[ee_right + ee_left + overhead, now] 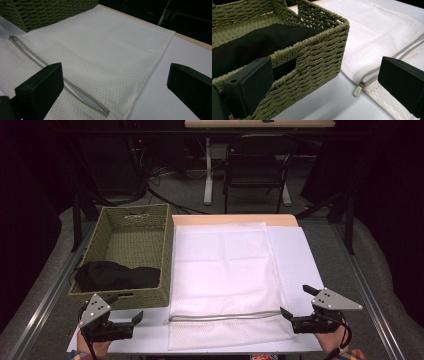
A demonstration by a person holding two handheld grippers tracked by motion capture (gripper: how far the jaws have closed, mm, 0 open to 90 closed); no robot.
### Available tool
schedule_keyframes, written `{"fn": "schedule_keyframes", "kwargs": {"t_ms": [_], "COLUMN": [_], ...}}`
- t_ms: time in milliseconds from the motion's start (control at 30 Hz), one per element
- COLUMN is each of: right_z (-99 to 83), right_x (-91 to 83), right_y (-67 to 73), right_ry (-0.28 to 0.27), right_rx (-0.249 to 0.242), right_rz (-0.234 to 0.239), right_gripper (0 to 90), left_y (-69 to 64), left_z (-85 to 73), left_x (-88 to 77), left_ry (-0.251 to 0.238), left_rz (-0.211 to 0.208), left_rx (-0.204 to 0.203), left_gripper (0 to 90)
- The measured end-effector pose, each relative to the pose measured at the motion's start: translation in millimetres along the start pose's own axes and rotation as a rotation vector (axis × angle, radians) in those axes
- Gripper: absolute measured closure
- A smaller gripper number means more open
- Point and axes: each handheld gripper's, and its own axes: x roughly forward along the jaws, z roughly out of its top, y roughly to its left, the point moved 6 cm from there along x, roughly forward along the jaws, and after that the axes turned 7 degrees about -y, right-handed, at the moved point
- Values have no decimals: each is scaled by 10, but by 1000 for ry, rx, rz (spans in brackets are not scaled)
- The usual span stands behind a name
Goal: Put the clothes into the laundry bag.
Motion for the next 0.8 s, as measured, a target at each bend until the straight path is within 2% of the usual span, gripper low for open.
{"fn": "schedule_keyframes", "kwargs": {"t_ms": [233,333,567,800], "right_z": [9,-3,8,8], "right_x": [-4,14,53,154], "right_y": [-2,2,35,92], "right_ry": [-3,12,28,65], "right_rx": [-9,-3,-3,-4], "right_rz": [-8,-5,1,26], "right_gripper": [4,5,9,7], "left_y": [-14,-32,-39,-46], "left_z": [1,0,-24,-23], "left_x": [16,27,51,59], "left_ry": [1,6,10,8], "left_rz": [-20,-31,-48,-48], "left_rx": [-3,7,2,6], "left_gripper": [0,0,0,0]}}
